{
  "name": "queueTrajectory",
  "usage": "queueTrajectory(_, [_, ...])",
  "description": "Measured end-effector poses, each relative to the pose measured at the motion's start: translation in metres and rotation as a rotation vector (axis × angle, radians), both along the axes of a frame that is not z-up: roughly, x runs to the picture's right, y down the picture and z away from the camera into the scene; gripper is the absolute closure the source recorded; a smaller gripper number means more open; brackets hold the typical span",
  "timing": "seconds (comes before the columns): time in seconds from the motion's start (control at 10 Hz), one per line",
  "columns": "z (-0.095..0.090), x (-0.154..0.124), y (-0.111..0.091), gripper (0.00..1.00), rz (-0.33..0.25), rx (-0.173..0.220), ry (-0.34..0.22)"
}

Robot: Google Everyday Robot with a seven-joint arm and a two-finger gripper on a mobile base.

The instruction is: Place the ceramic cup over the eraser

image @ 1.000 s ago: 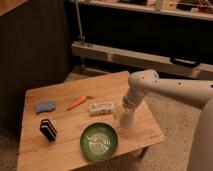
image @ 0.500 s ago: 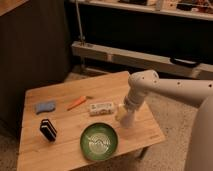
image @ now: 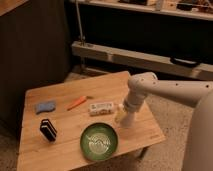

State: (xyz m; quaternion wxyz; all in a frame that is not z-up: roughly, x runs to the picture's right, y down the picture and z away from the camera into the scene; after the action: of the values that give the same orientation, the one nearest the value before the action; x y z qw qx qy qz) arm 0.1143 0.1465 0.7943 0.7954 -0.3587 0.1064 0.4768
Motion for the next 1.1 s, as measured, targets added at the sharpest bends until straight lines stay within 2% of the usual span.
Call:
queueTrajectory(0.2, [0.0031,-0.0061,0.0027,0.55,-0.016,-0.013,-0.004])
queueTrajectory(0.3, [0.0041,-0.0077,0.003,0.59,-0.021,-0.017,-0.003])
queueTrajectory(0.6, [0.0068,-0.0073,0.0036,0.59,-0.025,-0.027,0.002])
queueTrajectory(0.7, [0.0067,-0.0074,0.0029,0.54,-0.025,-0.026,0.002])
queueTrajectory(0.8, [0.0069,-0.0079,0.0025,0.42,-0.027,-0.025,0.001])
queueTrajectory(1.0, [0.007,-0.0075,0.0024,0.25,-0.027,-0.024,0.001])
queueTrajectory(1.1, [0.0072,-0.0073,0.0022,0.21,-0.027,-0.024,0.001])
